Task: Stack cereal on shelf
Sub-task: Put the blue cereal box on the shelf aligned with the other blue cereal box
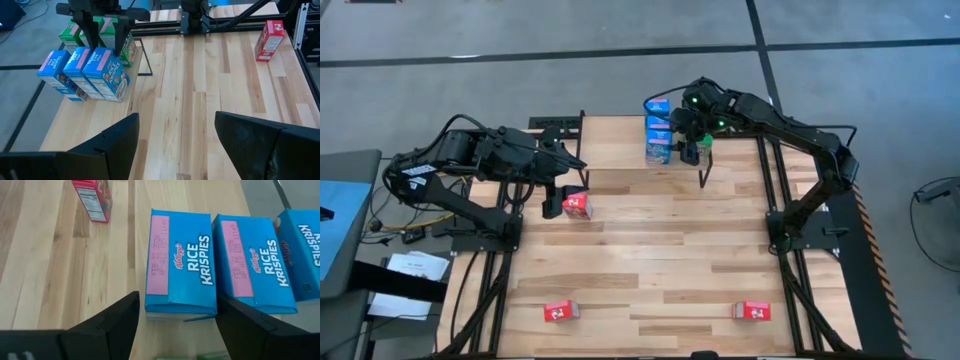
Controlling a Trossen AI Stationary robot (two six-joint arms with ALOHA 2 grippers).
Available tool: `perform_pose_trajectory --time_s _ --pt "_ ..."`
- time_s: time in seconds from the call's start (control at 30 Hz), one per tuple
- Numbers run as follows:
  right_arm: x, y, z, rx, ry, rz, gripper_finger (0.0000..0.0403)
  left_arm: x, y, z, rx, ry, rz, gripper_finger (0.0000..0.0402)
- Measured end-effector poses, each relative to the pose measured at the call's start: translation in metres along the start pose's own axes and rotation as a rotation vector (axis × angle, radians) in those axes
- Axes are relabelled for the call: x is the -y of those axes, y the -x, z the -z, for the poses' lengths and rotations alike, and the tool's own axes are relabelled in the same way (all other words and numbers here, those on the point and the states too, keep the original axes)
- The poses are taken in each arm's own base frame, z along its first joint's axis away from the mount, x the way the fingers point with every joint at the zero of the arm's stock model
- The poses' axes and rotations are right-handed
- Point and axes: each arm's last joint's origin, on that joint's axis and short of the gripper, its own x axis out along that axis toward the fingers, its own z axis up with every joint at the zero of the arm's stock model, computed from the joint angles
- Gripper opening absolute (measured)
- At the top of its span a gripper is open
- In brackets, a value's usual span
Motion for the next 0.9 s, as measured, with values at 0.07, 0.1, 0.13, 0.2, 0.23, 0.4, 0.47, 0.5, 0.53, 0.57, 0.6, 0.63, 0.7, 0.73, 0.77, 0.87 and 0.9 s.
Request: perform_pose_trajectory --time_s 0.07,0.1,0.13,0.2,0.23,0.4,0.47,0.5,0.53,0.57,0.6,0.63,0.7,0.73,0.77,0.87,0.9 --pt "0.0 0.0 0.0 -0.001 0.001 0.002 0.0276 0.0 0.0 0.0 0.0 0.0 0.0 0.0249" --pt "0.0 0.0 0.0 -0.001 0.001 0.005 0.0276 0.0 0.0 0.0 0.0 0.0 0.0 0.0249" --pt "0.0 0.0 0.0 -0.004 0.0 0.013 0.0276 0.0 0.0 0.0 0.0 0.0 0.0 0.0249" --pt "0.0 0.001 0.0 -0.004 0.001 0.016 0.0276 0.0 0.0 0.0 0.0 0.0 0.0 0.0249" --pt "-0.001 0.002 0.0 -0.002 0.003 0.017 0.0276 0.0 0.0 0.0 0.0 0.0 0.0 0.0249" --pt "-0.003 0.004 -0.002 0.0 -0.002 0.013 0.0276 0.0 0.0 0.0 0.0 0.0 0.0 0.0249" --pt "-0.003 0.004 -0.002 0.0 -0.012 0.012 0.0276 0.0 0.0 0.0 0.0 0.0 0.0 0.0249" --pt "-0.003 0.004 -0.002 0.0 -0.015 0.012 0.0276 0.0 0.0 0.0 0.0 0.0 0.0 0.0249" --pt "-0.003 0.004 -0.002 0.0 -0.018 0.013 0.0276 0.0 0.0 0.0 0.0 0.0 0.0 0.0249" --pt "-0.003 0.004 -0.002 0.0 -0.019 0.013 0.0276 0.0 0.0 0.0 0.0 0.0 0.0 0.0249" --pt "-0.003 0.004 -0.002 0.0 -0.019 0.013 0.0277 0.0 0.0 0.0 0.0 0.0 0.0 0.0249" --pt "-0.003 0.006 -0.002 0.002 -0.02 0.015 0.0277 0.0 0.0 0.0 0.0 0.0 0.0 0.0249" --pt "-0.004 0.009 -0.002 0.008 -0.019 0.022 0.0277 0.0 0.0 0.0 0.0 0.0 0.0 0.0249" --pt "-0.005 0.01 -0.003 0.012 -0.015 0.03 0.0277 0.0 0.0 0.0 0.0 0.0 0.0 0.0249" --pt "-0.006 0.013 -0.004 0.015 -0.013 0.038 0.0277 0.0 0.0 0.0 0.0 0.0 0.0 0.0249" --pt "-0.008 0.021 -0.004 0.025 -0.009 0.051 0.0276 0.0 0.0 0.0 0.0 0.0 0.0 0.0249" --pt "-0.008 0.024 -0.004 0.031 -0.008 0.053 0.0277 0.0 0.0 0.0 0.0 0.0 0.001 0.0249"
